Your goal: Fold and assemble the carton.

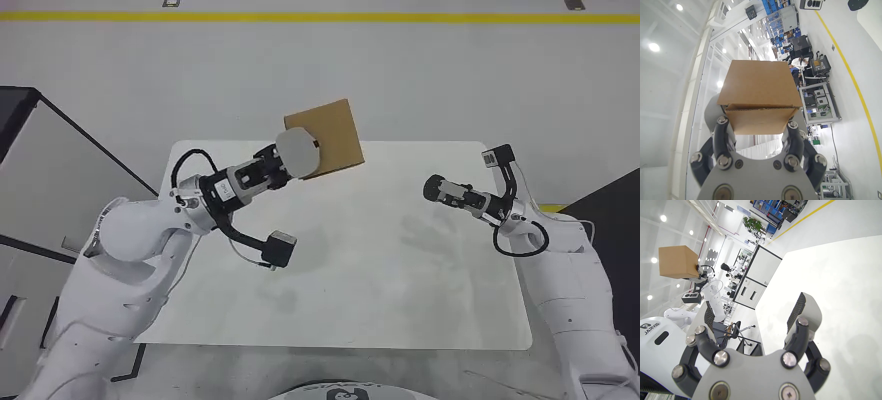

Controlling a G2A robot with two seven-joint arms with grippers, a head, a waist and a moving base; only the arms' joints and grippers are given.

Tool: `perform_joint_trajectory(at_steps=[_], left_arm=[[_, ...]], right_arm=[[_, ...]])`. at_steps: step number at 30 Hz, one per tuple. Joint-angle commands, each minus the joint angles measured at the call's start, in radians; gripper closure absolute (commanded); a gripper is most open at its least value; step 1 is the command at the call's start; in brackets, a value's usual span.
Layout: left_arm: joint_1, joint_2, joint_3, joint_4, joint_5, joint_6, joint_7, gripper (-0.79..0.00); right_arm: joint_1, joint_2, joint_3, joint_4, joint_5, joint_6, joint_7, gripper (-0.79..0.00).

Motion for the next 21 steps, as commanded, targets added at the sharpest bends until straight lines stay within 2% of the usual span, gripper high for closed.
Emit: perform_joint_trajectory(at_steps=[1,7,10,14,16,21], left_arm=[[-0.004,-0.001,0.005,0.005,-0.029,0.001,0.01,0.0],[-0.025,-0.006,0.01,0.016,-0.151,-0.058,0.022,0.0],[-0.035,-0.007,0.021,0.03,-0.195,-0.138,0.021,0.0],[-0.043,-0.013,0.038,0.044,-0.316,-0.257,-0.039,0.0],[-0.052,-0.016,0.042,0.051,-0.34,-0.318,-0.111,0.0],[-0.052,-0.016,0.042,0.051,-0.34,-0.318,-0.111,0.0]], right_arm=[[0.0,0.0,0.0,0.0,0.0,0.0,0.0,-0.785],[0.0,0.0,0.0,0.0,0.0,0.0,0.0,-0.785],[0.0,0.0,0.0,0.0,0.0,0.0,0.0,-0.785],[0.0,0.0,0.0,0.0,0.0,0.0,0.0,-0.785],[0.0,0.0,0.0,0.0,0.0,0.0,0.0,-0.785],[0.0,0.0,0.0,0.0,0.0,0.0,0.0,-0.785]])
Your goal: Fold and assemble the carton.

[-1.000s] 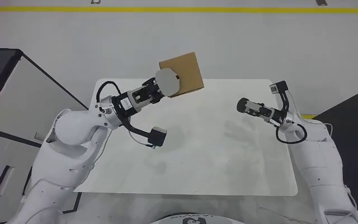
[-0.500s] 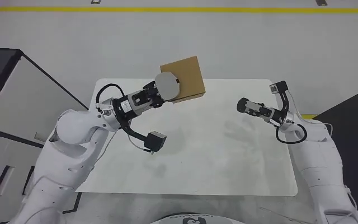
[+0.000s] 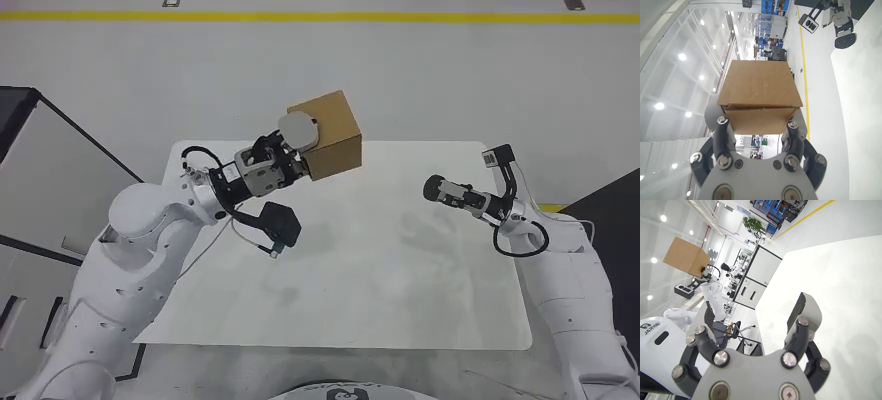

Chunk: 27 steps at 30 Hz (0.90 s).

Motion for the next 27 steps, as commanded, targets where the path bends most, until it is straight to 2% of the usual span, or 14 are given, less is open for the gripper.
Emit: perform_joint_trajectory(at_steps=[1,4,10,13,16,18,25,27], left_arm=[[0.0,0.0,0.0,0.0,0.0,0.001,0.004,0.0],[0.012,-0.001,0.003,0.015,-0.034,-0.015,-0.004,0.0],[-0.011,-0.002,0.03,0.086,-0.182,-0.29,-0.042,0.0],[-0.017,-0.008,0.046,0.145,-0.297,-0.351,-0.055,0.0],[-0.011,-0.016,0.074,0.207,-0.403,-0.407,-0.114,0.0],[-0.013,-0.023,0.089,0.223,-0.441,-0.408,-0.221,0.0],[-0.013,-0.023,0.089,0.223,-0.441,-0.408,-0.221,0.0],[-0.004,-0.026,0.104,0.226,-0.49,-0.412,-0.199,0.0]], right_arm=[[0.0,0.0,0.0,0.0,0.0,0.0,0.0,-0.785],[0.0,0.0,0.0,0.0,0.0,0.0,0.0,-0.785],[0.0,0.0,0.0,0.0,0.0,0.0,0.0,-0.785],[0.0,0.0,0.0,0.0,0.0,0.0,0.0,-0.785],[0.0,0.0,0.0,0.0,0.0,0.0,0.0,-0.785],[0.0,0.0,0.0,0.0,0.0,0.0,0.0,-0.785],[0.0,0.0,0.0,0.0,0.0,0.0,0.0,-0.785],[0.0,0.0,0.0,0.0,0.0,0.0,0.0,-0.785]])
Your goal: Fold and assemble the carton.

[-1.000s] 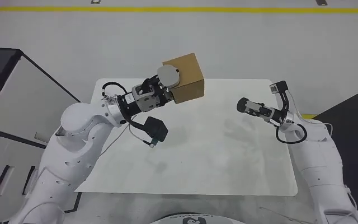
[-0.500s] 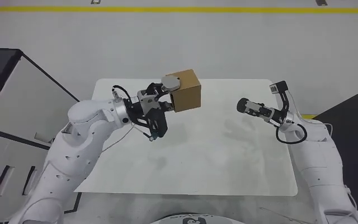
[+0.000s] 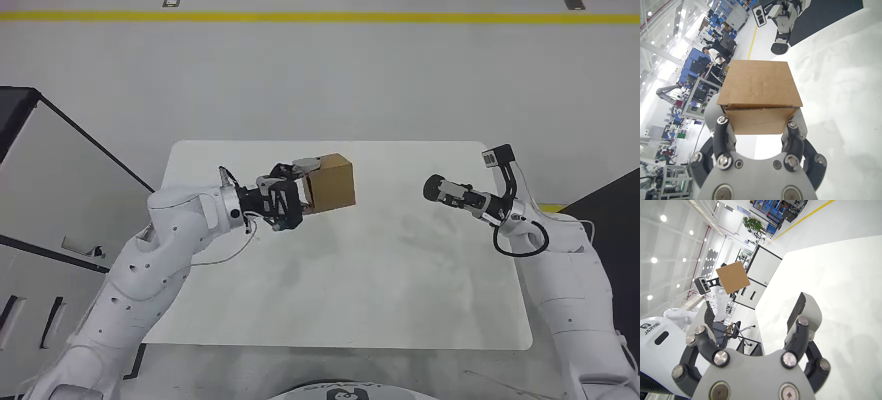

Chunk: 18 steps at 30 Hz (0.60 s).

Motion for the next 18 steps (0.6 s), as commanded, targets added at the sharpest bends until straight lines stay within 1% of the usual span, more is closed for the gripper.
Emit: perform_joint_trajectory(at_steps=[1,5,6,7,9,10,12,18], left_arm=[[-0.004,-0.003,0.026,0.018,-0.055,-0.046,0.04,0.0],[-0.04,-0.015,0.089,0.13,-0.101,-0.077,0.071,0.0],[-0.051,-0.02,0.108,0.16,-0.122,-0.078,0.076,0.0],[-0.063,-0.025,0.137,0.189,-0.139,-0.107,0.085,0.0],[-0.092,-0.036,0.175,0.25,-0.161,-0.104,0.082,0.0],[-0.105,-0.043,0.201,0.281,-0.185,-0.132,0.088,0.0],[-0.132,-0.059,0.233,0.368,-0.265,-0.138,0.092,0.0],[-0.132,-0.059,0.233,0.368,-0.265,-0.138,0.092,0.0]], right_arm=[[0.0,0.0,0.0,0.0,0.0,0.0,0.0,-0.785],[0.0,0.0,0.0,0.0,0.0,0.0,0.0,-0.785],[0.0,0.0,0.0,0.0,0.0,0.0,0.0,-0.785],[0.0,0.0,0.0,0.0,0.0,0.0,0.0,-0.785],[0.0,0.0,0.0,0.0,0.0,0.0,0.0,-0.785],[0.0,0.0,0.0,0.0,0.0,0.0,0.0,-0.785],[0.0,0.0,0.0,0.0,0.0,0.0,0.0,-0.785],[0.0,0.0,0.0,0.0,0.0,0.0,0.0,-0.785]])
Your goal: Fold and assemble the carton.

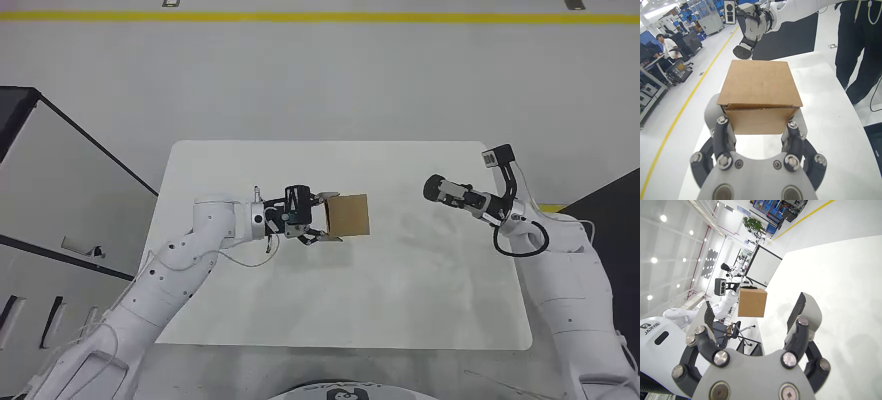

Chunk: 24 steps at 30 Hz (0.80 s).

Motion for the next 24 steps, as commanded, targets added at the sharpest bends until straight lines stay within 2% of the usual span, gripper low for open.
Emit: perform_joint_trajectory(at_steps=[1,3,8,13,16,24], left_arm=[[0.0,0.0,0.0,0.0,0.0,0.0,0.0,0.0],[0.012,-0.002,0.002,0.007,-0.04,-0.003,0.013,0.0],[-0.006,-0.016,0.031,0.127,-0.123,-0.023,0.037,0.0],[-0.044,-0.039,0.089,0.238,-0.137,-0.022,0.038,0.0],[-0.072,-0.055,0.126,0.296,-0.125,-0.006,0.016,0.0],[-0.113,-0.089,0.211,0.402,-0.064,0.039,0.083,0.0]], right_arm=[[0.0,0.0,0.0,0.0,0.0,0.0,0.0,-0.785],[0.0,0.0,0.0,0.0,0.0,0.0,0.0,-0.785],[0.0,0.0,0.0,0.0,0.0,0.0,0.0,-0.785],[0.0,0.0,0.0,0.0,0.0,0.0,0.0,-0.785],[0.0,0.0,0.0,0.0,0.0,0.0,0.0,-0.785],[0.0,0.0,0.0,0.0,0.0,0.0,0.0,-0.785]])
